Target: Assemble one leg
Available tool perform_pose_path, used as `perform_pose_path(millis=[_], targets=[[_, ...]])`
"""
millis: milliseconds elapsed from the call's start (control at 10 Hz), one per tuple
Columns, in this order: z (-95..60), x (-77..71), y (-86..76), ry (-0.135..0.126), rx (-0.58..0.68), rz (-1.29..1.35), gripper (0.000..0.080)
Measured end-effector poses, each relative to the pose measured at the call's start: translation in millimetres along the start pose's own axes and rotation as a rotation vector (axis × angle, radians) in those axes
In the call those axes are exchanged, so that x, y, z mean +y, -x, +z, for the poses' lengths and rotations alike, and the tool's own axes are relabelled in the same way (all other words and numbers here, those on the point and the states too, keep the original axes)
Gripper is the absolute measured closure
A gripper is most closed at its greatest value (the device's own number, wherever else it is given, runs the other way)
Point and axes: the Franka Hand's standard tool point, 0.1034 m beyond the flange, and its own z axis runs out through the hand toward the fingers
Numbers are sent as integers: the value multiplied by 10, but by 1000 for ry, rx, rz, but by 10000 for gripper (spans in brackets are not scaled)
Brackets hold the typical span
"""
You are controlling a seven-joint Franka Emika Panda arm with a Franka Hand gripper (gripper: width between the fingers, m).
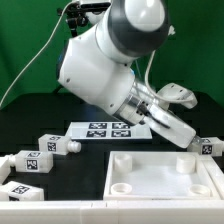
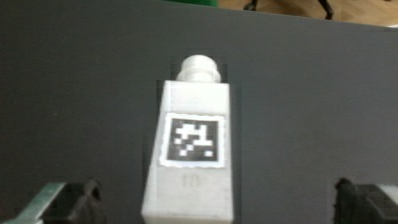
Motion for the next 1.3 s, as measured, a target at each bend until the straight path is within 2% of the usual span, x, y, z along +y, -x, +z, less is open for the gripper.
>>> perform_pose_path(millis=[300,600,700,800,900,1000,1200,1300], targets=[[214,54,-1,17,41,-11,150],[285,133,-49,27,48,0,150],[284,133,-51,27,48,-1,172],[282,132,-52,27,48,-2,331],[275,130,-57,26,48,-1,331],[260,127,-67,23,49,1,518],[197,119,-106,14,49,5,515],[116,109,-157,4,53,8,515]])
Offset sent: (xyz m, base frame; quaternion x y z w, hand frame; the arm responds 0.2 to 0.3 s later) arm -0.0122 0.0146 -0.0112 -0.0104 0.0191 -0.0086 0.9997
